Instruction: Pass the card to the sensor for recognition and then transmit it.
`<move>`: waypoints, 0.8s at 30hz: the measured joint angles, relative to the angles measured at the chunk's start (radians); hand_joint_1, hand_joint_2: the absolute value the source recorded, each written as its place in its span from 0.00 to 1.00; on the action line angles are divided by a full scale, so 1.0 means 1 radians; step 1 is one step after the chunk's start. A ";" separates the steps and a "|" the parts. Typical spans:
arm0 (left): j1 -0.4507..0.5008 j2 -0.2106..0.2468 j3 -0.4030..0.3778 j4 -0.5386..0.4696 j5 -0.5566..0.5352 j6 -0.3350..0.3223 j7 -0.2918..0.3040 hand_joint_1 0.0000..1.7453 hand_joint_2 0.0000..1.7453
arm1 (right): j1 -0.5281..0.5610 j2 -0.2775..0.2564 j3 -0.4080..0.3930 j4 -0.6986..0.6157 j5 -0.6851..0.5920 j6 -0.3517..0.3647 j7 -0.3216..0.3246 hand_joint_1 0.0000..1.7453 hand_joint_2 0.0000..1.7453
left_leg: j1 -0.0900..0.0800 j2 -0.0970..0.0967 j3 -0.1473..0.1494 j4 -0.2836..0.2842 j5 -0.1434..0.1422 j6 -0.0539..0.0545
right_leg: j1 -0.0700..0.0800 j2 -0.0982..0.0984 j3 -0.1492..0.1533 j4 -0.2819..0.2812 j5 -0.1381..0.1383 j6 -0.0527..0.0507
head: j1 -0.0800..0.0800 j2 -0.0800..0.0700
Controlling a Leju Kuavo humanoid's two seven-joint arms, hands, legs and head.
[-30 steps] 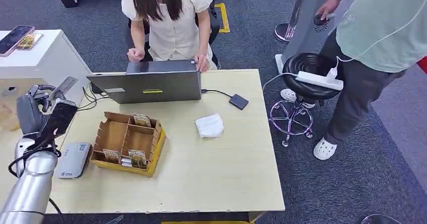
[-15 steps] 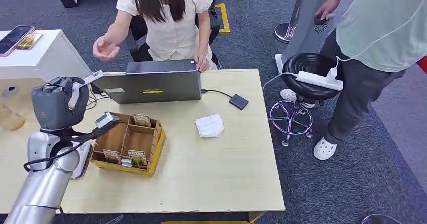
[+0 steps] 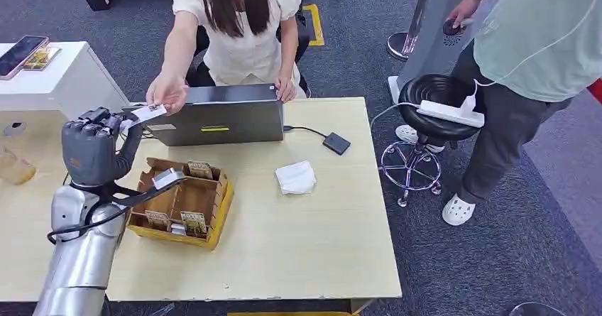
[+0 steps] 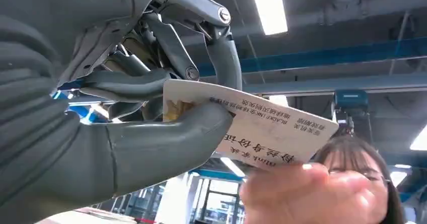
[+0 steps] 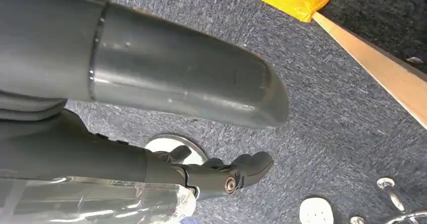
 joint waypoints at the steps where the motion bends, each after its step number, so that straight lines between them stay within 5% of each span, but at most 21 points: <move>1: -0.001 -0.005 0.008 0.000 -0.001 0.000 -0.007 0.89 1.00 | 0.000 0.000 0.000 0.000 0.000 0.000 0.003 0.00 0.00 | 0.000 0.000 0.000 0.000 0.000 0.000 | 0.000 0.000 0.000 0.000 0.000 0.000 | 0.000 0.000; 14: -0.021 -0.059 0.092 0.001 -0.010 0.000 -0.061 0.87 1.00 | 0.001 0.001 0.013 0.000 -0.011 -0.002 0.008 0.00 0.00 | 0.000 0.001 -0.001 0.000 0.000 0.000 | 0.000 0.001 -0.001 0.000 0.000 0.000 | 0.000 0.000; 15: -0.022 -0.061 0.095 0.001 -0.009 0.000 -0.066 0.25 1.00 | 0.001 0.001 0.014 0.000 -0.011 -0.002 0.008 0.00 0.00 | 0.000 0.001 -0.001 0.000 0.000 0.000 | 0.000 0.001 -0.001 0.000 0.000 0.000 | 0.000 0.000; 16: -0.023 -0.064 0.099 0.002 -0.009 0.000 -0.070 0.00 1.00 | 0.001 0.001 0.015 0.000 -0.012 -0.002 0.008 0.00 0.00 | 0.000 0.001 -0.001 0.000 0.000 0.000 | 0.000 0.001 -0.001 0.000 0.000 0.000 | 0.000 0.000; 24: -0.026 -0.089 0.153 0.006 0.031 0.000 -0.116 0.00 1.00 | 0.002 0.001 0.016 0.000 -0.020 -0.003 0.008 0.00 0.00 | 0.000 0.000 -0.001 0.000 0.000 0.000 | 0.000 0.001 -0.001 0.000 0.000 0.000 | 0.000 0.000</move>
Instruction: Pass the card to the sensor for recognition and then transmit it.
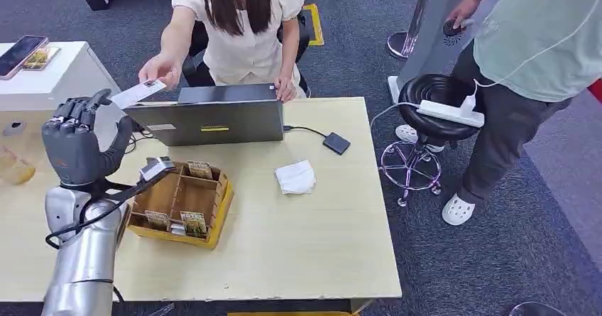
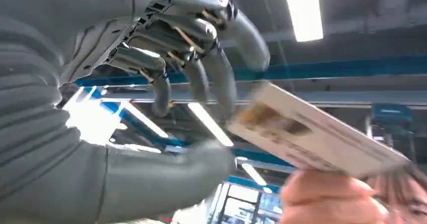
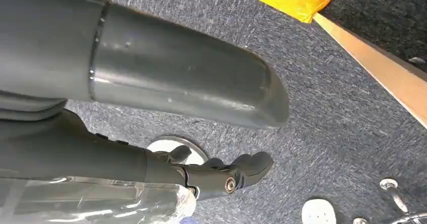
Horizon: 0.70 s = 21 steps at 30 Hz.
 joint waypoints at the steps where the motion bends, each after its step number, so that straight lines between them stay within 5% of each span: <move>1: -0.001 -0.002 0.007 0.004 0.008 0.000 0.001 0.00 1.00 | 0.000 0.000 0.000 0.000 -0.002 0.000 0.000 0.00 0.00 | 0.000 0.000 0.000 0.000 0.000 0.000 | 0.000 0.000 0.000 0.000 0.000 0.000 | 0.000 0.000; 14: -0.006 0.108 -0.072 0.103 0.194 0.000 0.185 0.00 1.00 | 0.010 0.000 0.003 0.000 -0.021 -0.003 0.000 0.00 0.00 | 0.000 0.001 0.000 0.000 0.000 0.000 | 0.000 0.001 0.000 0.000 0.000 0.000 | 0.000 0.000; 16: -0.006 0.150 -0.133 0.115 0.249 -0.019 0.258 0.00 1.00 | 0.011 0.000 0.003 0.000 -0.031 -0.003 -0.002 0.00 0.00 | 0.000 0.001 0.000 0.000 0.000 0.000 | 0.000 0.001 0.000 0.000 0.000 0.000 | 0.000 0.000; 18: -0.005 0.224 -0.202 0.120 0.293 -0.116 0.309 0.00 1.00 | 0.013 0.000 0.003 0.000 -0.040 -0.003 -0.011 0.00 0.00 | 0.001 0.002 0.000 0.000 0.000 0.000 | 0.000 0.002 0.000 0.000 0.000 0.000 | 0.000 0.000; 21: 0.001 0.360 -0.279 0.121 0.304 -0.239 0.318 0.00 1.00 | 0.019 0.000 0.003 0.000 -0.048 -0.001 -0.017 0.00 0.00 | 0.001 0.003 0.000 0.000 0.000 0.000 | 0.001 0.004 -0.001 0.001 0.000 0.000 | -0.001 0.000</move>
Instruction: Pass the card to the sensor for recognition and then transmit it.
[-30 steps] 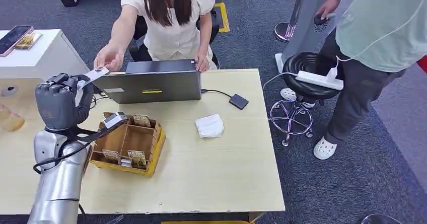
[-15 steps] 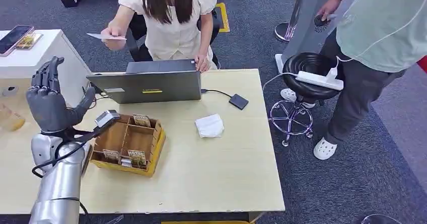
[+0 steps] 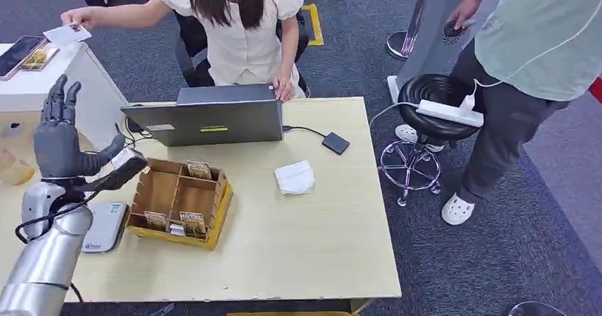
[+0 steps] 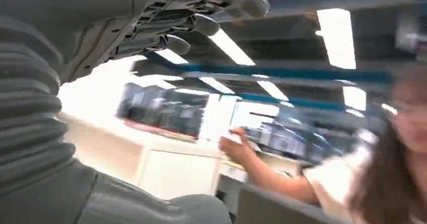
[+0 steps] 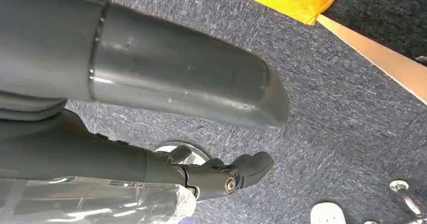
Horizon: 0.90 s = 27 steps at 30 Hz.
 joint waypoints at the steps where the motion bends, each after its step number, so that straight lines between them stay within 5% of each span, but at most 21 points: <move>1: 0.000 0.046 -0.018 0.000 0.011 -0.050 0.000 0.00 1.00 | 0.003 0.000 0.000 0.000 -0.003 0.000 -0.003 0.00 0.00 | 0.000 0.001 0.000 0.000 0.000 0.000 | 0.000 0.001 0.000 0.000 0.000 0.000 | 0.000 0.000; 7: -0.020 0.387 -0.130 -0.067 0.133 -0.479 -0.025 0.00 1.00 | 0.020 -0.014 0.000 0.000 -0.023 0.003 -0.035 0.00 0.00 | 0.003 0.003 -0.001 0.000 -0.001 -0.001 | 0.003 0.004 -0.003 0.000 0.000 -0.001 | 0.000 0.000; 14: -0.128 0.689 -0.277 -0.210 0.240 -0.733 0.004 0.00 1.00 | 0.028 -0.022 -0.004 0.000 -0.037 0.002 -0.048 0.00 0.00 | 0.002 0.003 -0.002 0.000 -0.001 -0.001 | 0.002 0.004 -0.003 0.000 0.000 -0.001 | 0.000 0.000; 22: -0.291 0.901 -0.470 -0.383 0.465 -1.005 0.070 0.00 1.00 | 0.035 -0.025 -0.008 0.000 -0.045 -0.002 -0.050 0.00 0.00 | 0.002 0.003 -0.003 0.000 -0.001 -0.001 | 0.002 0.003 -0.003 -0.001 0.000 0.000 | 0.000 0.000; 27: -0.316 0.995 -0.567 -0.491 0.668 -1.020 0.132 0.00 1.00 | 0.036 -0.025 -0.013 0.000 -0.041 -0.002 -0.044 0.00 0.00 | 0.002 0.003 -0.003 0.000 -0.001 -0.001 | 0.002 0.003 -0.003 -0.001 0.000 0.000 | 0.000 0.000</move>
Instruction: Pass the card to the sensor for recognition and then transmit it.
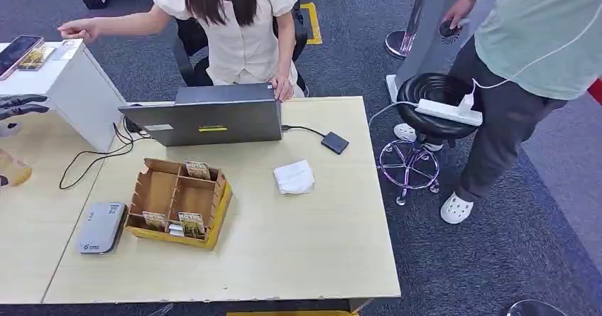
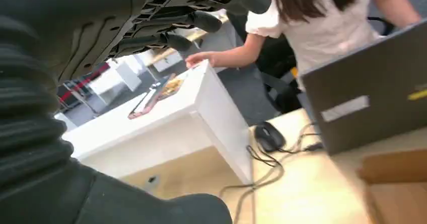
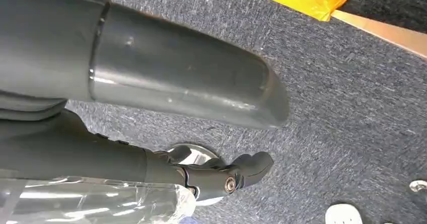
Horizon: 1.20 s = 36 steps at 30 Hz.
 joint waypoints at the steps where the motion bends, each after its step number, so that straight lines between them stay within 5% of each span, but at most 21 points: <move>1: 0.002 0.014 -0.018 -0.021 0.025 0.020 0.012 0.00 1.00 | 0.000 0.000 0.000 0.000 0.002 0.000 0.002 0.00 0.00 | 0.000 0.000 0.000 0.000 0.000 0.000 | 0.000 0.000 0.000 0.000 0.000 0.000 | 0.001 0.000; 7: 0.040 0.079 -0.115 -0.116 0.105 0.067 0.035 0.00 1.00 | -0.002 0.000 0.000 0.000 0.009 0.000 0.011 0.00 0.00 | 0.000 -0.001 0.000 0.000 0.000 0.000 | 0.000 -0.001 0.001 0.000 0.000 0.000 | 0.000 0.000; 15: 0.073 0.101 -0.187 -0.167 0.091 0.108 0.040 0.00 1.00 | -0.007 0.000 0.000 0.000 0.018 0.001 0.016 0.00 0.00 | 0.000 -0.002 0.000 0.000 0.000 0.000 | 0.000 -0.003 0.001 0.000 0.000 0.000 | 0.001 0.000; 19: 0.101 0.100 -0.211 -0.167 0.082 0.198 0.040 0.00 1.00 | -0.007 0.000 0.000 0.000 0.018 0.001 0.015 0.00 0.00 | 0.000 -0.002 0.000 0.000 0.000 0.000 | 0.000 -0.002 0.001 0.000 0.000 0.000 | 0.001 0.000; 22: 0.173 0.085 -0.218 -0.161 0.065 0.353 0.059 0.00 1.00 | -0.007 0.000 0.000 0.000 0.018 0.000 0.017 0.00 0.00 | -0.001 -0.002 0.001 0.000 0.000 0.000 | -0.001 -0.002 0.001 0.000 0.000 0.000 | 0.001 0.000; 25: 0.303 0.015 -0.201 -0.132 -0.050 0.463 0.103 0.00 1.00 | -0.007 0.003 0.000 0.000 0.018 0.000 0.019 0.00 0.00 | -0.003 -0.002 0.002 0.000 0.000 0.000 | -0.002 -0.002 0.001 0.000 0.000 0.000 | 0.000 0.000; 28: 0.424 -0.074 -0.137 -0.106 -0.169 0.452 0.124 0.00 1.00 | -0.006 0.005 -0.001 0.000 0.018 -0.002 0.022 0.00 0.00 | -0.002 0.000 0.002 0.000 0.000 0.000 | -0.002 -0.001 0.001 0.000 0.000 0.000 | 0.000 0.000; 36: 0.620 -0.413 0.051 -0.016 -0.459 0.443 0.207 0.00 1.00 | -0.005 0.010 -0.018 0.002 0.011 -0.009 0.026 0.00 0.00 | -0.005 -0.001 0.001 0.000 0.000 0.001 | -0.005 -0.001 0.001 0.000 0.000 0.001 | 0.000 0.000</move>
